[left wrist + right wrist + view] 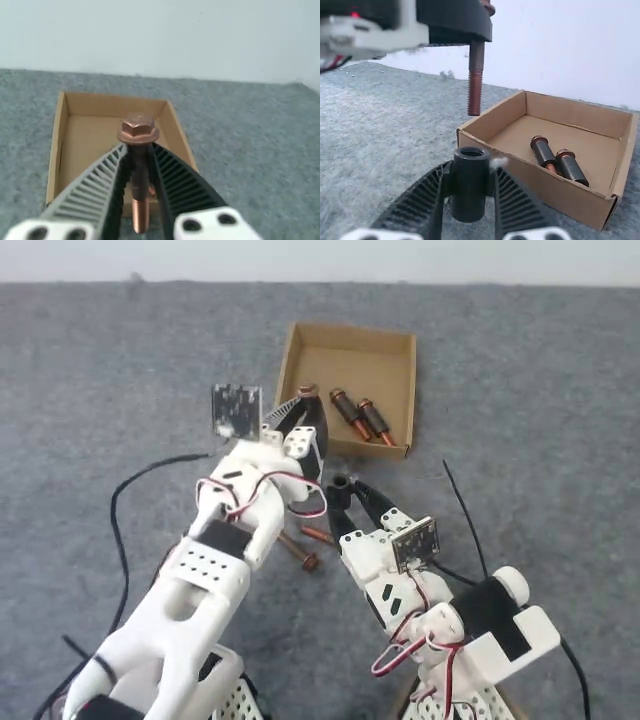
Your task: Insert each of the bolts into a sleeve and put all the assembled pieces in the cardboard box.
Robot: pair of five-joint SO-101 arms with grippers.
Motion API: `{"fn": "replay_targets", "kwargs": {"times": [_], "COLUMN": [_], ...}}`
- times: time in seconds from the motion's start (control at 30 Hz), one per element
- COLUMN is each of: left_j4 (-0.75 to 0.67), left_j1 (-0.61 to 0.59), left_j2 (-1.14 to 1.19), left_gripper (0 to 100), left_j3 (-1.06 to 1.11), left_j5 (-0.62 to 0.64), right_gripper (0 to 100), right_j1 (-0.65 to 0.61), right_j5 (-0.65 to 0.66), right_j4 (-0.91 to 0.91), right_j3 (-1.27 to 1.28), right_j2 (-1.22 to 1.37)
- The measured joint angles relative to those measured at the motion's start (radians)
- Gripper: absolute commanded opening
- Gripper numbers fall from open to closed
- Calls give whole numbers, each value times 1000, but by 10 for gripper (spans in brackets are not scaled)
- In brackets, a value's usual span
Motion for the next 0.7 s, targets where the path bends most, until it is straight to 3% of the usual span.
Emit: {"fn": "replay_targets", "kwargs": {"times": [0.17,0.7], "left_j4": [135,143], "left_j1": [0,97], "left_j2": [0,0], "left_gripper": [13,13], "left_j3": [-74,-81], "left_j5": [0,0], "right_gripper": [6,6], "right_j1": [0,0], "right_j5": [0,48], "right_j4": [0,66], "right_j3": [0,0], "right_j2": [0,2]}}
